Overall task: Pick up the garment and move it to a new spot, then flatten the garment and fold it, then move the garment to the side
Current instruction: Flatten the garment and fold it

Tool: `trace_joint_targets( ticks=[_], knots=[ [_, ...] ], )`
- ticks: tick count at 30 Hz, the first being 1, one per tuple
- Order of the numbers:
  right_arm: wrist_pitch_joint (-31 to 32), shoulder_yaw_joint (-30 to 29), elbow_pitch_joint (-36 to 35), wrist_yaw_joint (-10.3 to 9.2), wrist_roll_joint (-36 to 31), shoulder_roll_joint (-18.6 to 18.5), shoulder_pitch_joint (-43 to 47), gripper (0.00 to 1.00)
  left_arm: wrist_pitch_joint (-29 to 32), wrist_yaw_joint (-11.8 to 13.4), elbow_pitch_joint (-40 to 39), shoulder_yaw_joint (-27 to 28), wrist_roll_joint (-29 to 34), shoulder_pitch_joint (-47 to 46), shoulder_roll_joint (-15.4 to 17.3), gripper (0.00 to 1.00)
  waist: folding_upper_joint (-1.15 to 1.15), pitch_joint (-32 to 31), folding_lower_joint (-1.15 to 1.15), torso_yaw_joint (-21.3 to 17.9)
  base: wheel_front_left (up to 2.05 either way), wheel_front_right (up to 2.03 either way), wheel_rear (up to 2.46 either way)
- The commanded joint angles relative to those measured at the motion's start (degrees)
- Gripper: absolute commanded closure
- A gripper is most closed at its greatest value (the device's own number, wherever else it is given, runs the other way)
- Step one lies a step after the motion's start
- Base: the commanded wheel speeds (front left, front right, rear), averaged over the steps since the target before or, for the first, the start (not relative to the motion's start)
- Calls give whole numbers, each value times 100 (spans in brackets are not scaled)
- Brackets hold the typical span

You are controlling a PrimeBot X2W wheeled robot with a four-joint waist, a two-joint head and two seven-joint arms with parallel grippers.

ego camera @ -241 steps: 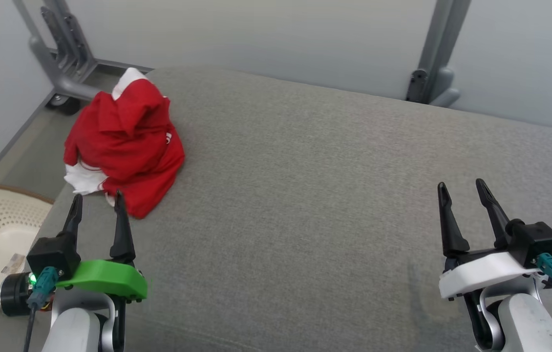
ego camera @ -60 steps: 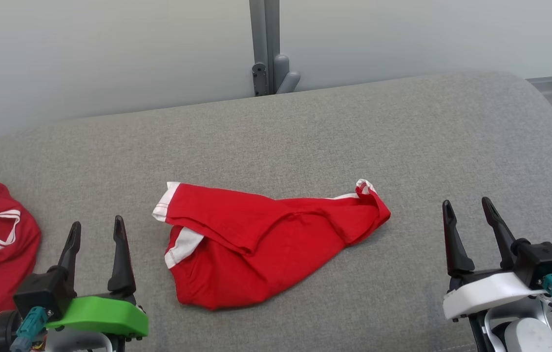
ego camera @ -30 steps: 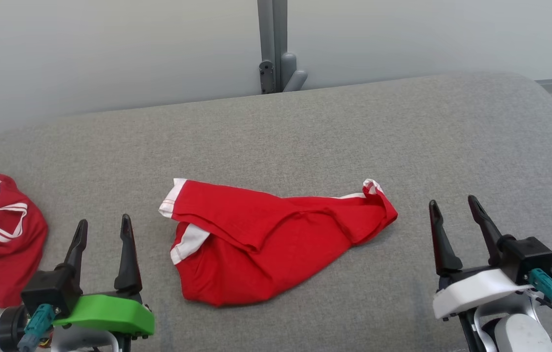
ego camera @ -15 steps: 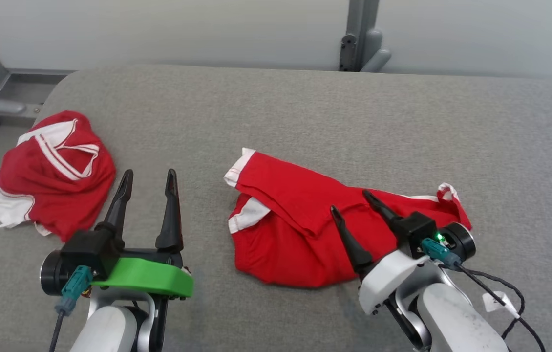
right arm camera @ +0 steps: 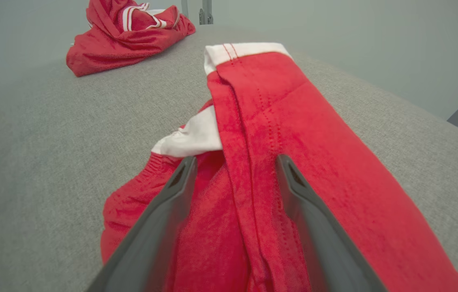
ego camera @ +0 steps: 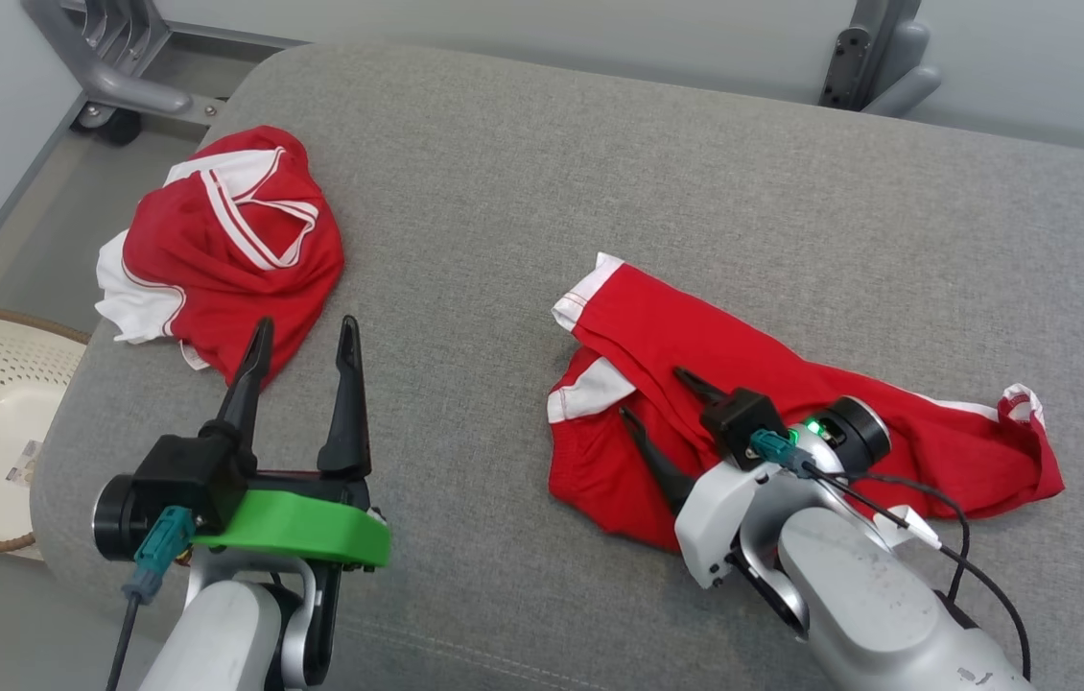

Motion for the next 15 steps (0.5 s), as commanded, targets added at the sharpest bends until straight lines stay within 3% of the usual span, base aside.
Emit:
trace_joint_targets(
  ticks=[1, 4, 5, 6, 7, 15],
  knots=[
    [-44, -53, 165, -2, -150, -19, -162, 0, -38, -24, 29, -5, -20, -97, -26, 0, 0, 81, 0, 44, 0, 0, 0],
    [-21, -154, 346, -2, -347, -16, -279, 0, -52, -23, 50, -3, -30, -105, -22, 0, 0, 96, 0, -4, 0, 0, 0],
    [-32, -221, 416, -2, -405, -2, -328, 19, -58, -30, 60, -9, -27, -114, -20, 0, 0, 101, 0, -28, 0, 0, 0],
    [-28, -301, 480, -2, -452, 9, -373, 69, -66, -23, 71, -4, -25, -115, -13, 0, 0, 106, 0, -61, 0, 0, 0],
    [-58, -376, 513, -2, -476, 23, -422, 100, -69, -19, 79, -1, -26, -118, -11, 0, 0, 111, 0, -93, 0, 0, 0],
    [-221, -716, 366, -2, -213, 81, -570, 100, -107, -42, 122, -26, -21, -179, -37, 0, 0, 148, 0, -373, 0, 0, 0]
  ],
)
